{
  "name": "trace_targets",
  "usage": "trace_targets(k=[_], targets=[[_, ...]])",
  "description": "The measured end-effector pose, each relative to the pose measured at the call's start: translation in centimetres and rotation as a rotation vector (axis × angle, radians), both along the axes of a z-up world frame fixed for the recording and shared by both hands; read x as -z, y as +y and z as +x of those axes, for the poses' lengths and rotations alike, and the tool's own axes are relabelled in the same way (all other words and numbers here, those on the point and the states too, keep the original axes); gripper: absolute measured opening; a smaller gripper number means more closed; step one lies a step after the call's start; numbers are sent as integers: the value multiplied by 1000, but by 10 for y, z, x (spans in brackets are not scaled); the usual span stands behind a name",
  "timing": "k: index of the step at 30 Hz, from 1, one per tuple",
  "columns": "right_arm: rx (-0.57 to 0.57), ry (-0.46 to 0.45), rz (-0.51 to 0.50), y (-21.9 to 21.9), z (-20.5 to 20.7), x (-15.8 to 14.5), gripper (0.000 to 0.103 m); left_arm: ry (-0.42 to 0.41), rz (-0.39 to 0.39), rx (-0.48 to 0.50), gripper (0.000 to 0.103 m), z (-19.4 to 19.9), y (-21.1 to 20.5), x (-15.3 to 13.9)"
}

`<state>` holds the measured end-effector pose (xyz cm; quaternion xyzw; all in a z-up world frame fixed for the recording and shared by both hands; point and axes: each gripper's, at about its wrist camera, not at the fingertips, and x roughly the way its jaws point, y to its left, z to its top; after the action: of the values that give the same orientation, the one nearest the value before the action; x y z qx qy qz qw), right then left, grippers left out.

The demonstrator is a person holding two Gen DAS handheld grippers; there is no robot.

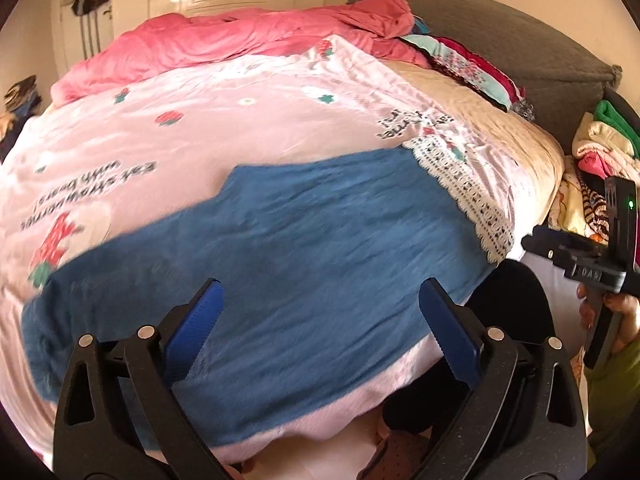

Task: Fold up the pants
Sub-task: 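Grasp the lace-trimmed edge of the shorts with the left gripper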

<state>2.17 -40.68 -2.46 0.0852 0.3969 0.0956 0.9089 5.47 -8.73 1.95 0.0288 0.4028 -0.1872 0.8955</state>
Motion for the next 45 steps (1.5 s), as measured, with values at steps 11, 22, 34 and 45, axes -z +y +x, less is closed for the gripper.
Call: trace_targets(k=[11,22,34,45], targets=[[16,41,128,-11,10,17,80,38,52,169,92,66,-84,1],[38,64,181,-15,29,34,80,93,81,245,92,155,-137,19],[17,28,135,-7,33,34,53,260,-17,379,70,208,-161,58],[-24,31,153,-2,41,36,29,303,-64,544,34,210,-177,66]])
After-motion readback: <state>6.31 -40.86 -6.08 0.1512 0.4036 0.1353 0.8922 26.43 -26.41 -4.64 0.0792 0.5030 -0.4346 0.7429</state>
